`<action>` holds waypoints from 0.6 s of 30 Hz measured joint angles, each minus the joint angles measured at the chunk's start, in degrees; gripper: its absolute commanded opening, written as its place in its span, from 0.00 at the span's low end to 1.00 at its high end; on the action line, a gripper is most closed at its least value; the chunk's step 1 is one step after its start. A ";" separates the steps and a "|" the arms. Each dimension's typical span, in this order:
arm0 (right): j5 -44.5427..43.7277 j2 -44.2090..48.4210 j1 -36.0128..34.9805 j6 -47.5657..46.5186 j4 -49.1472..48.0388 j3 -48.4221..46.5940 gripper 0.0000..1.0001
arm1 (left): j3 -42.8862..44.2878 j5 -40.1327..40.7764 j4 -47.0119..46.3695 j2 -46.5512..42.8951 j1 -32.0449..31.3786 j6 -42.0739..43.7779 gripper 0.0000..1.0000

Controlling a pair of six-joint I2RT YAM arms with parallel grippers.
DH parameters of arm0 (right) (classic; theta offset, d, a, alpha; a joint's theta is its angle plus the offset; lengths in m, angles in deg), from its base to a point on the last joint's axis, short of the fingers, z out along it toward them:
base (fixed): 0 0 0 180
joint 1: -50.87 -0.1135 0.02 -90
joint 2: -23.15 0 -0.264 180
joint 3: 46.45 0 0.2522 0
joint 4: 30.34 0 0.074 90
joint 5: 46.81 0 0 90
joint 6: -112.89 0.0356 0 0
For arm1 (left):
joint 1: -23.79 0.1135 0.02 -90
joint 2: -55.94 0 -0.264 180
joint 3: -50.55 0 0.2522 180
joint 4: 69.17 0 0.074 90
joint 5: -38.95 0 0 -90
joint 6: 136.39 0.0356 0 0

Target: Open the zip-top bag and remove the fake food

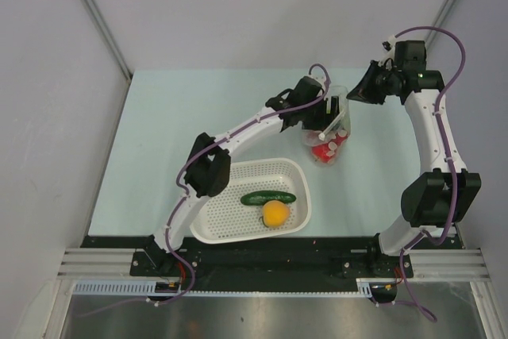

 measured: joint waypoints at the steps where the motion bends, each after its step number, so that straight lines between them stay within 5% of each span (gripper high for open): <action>1: 0.00 0.00 -0.07 0.04 0.00 0.00 0.00 | 0.00 0.00 0.57 -0.07 -0.02 0.48 0.84; 15: 0.20 3.37 -1.25 1.44 -1.99 4.74 0.00 | -0.76 -6.12 4.22 -0.79 -0.24 1.53 0.92; 18: 0.13 4.42 -1.25 1.64 -2.21 5.64 0.00 | -1.97 -7.87 2.40 -0.79 -0.42 1.03 0.87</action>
